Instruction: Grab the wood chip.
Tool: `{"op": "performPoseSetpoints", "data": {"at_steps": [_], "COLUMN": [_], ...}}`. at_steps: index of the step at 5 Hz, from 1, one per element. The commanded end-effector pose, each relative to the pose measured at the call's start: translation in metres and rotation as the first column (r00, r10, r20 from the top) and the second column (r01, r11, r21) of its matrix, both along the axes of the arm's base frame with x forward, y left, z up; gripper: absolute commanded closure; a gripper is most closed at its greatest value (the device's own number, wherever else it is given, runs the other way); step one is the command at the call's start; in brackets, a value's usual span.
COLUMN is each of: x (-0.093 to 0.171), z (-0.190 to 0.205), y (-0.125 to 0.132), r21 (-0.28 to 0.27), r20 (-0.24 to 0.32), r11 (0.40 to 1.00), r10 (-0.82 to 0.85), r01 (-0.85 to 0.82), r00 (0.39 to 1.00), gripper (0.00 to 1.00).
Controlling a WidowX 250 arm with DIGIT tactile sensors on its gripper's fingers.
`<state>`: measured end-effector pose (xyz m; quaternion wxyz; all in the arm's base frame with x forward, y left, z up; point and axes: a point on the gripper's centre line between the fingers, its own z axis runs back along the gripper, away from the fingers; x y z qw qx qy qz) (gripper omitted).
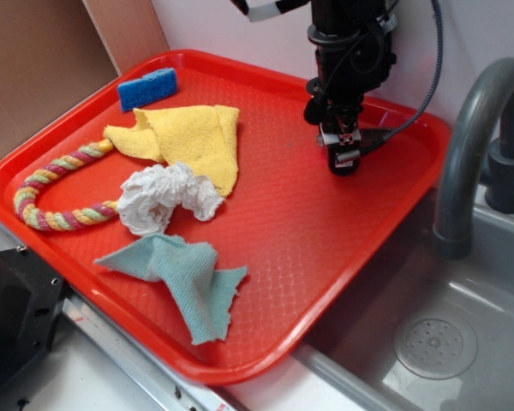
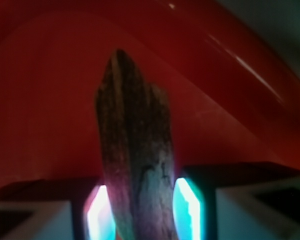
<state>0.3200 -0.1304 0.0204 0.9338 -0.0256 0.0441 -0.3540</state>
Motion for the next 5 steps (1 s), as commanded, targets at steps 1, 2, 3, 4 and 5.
{"op": "performPoseSetpoints", "data": {"at_steps": [1, 2, 3, 4, 5], "x": [-0.014, -0.041, -0.066, -0.090, -0.081], "z": [0.090, 0.138, 0.169, 0.200, 0.190], "y": [0.029, 0.047, 0.057, 0.069, 0.061], "r21": [-0.010, -0.032, -0.058, -0.105, 0.006], "r20": [0.062, 0.137, 0.119, 0.180, 0.221], "r11": [0.986, 0.914, 0.808, 0.713, 0.736], "r10": [0.169, 0.406, 0.589, 0.699, 0.660], "r01": [-0.169, -0.405, -0.587, -0.693, -0.677], "r00": [0.984, 0.904, 0.799, 0.692, 0.719], "gripper": [1.00, 1.00, 1.00, 1.00, 1.00]}}
